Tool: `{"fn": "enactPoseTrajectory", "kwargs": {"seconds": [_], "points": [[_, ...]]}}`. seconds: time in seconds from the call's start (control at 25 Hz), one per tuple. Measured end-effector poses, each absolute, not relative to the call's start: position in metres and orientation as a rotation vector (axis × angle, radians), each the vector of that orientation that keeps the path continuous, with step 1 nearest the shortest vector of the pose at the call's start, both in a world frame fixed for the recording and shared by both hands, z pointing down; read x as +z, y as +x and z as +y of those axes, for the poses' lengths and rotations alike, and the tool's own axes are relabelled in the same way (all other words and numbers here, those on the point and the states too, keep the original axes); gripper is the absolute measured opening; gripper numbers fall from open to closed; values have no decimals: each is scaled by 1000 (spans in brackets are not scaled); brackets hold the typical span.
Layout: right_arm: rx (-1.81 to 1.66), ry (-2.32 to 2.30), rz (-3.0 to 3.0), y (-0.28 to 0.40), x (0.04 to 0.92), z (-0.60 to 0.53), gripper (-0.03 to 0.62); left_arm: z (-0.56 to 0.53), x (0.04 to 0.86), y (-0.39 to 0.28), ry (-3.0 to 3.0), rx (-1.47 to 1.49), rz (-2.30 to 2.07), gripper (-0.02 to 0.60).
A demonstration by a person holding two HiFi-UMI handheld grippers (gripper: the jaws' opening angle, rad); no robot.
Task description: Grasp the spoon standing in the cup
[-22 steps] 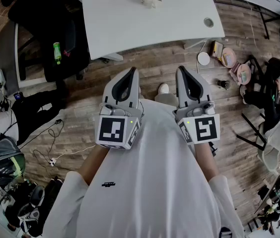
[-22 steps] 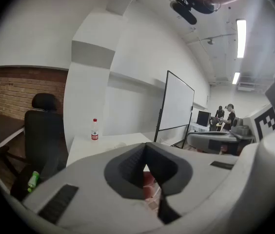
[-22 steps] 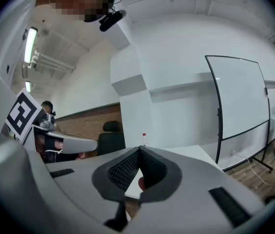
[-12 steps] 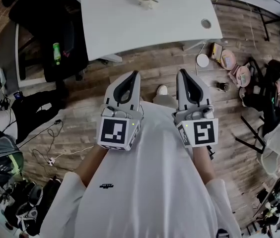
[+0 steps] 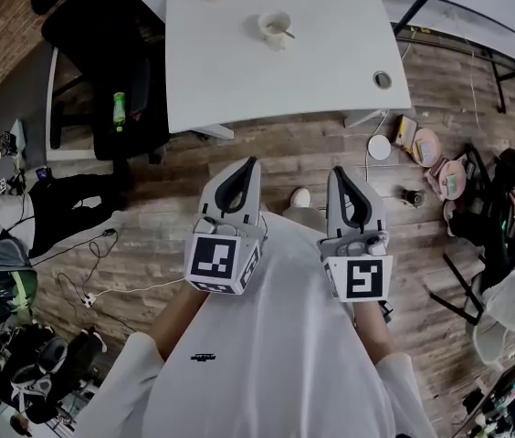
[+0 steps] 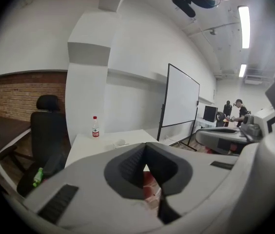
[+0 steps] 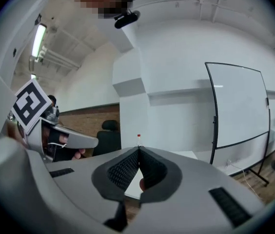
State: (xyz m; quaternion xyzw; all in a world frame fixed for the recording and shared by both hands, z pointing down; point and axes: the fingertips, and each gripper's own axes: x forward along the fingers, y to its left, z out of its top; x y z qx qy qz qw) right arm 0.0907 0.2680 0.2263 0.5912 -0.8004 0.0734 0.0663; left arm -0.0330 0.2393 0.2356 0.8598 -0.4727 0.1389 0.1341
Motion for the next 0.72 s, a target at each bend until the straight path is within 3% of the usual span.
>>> {"fn": "enactPoseTrajectory", "kwargs": {"seconds": [0.36, 0.72], "points": [[239, 1734, -2483, 121, 235, 251, -2, 238, 239, -22, 2396, 394, -1488, 12], [228, 1675, -2488, 101, 241, 205, -2, 197, 251, -32, 2366, 391, -1475, 12]]}}
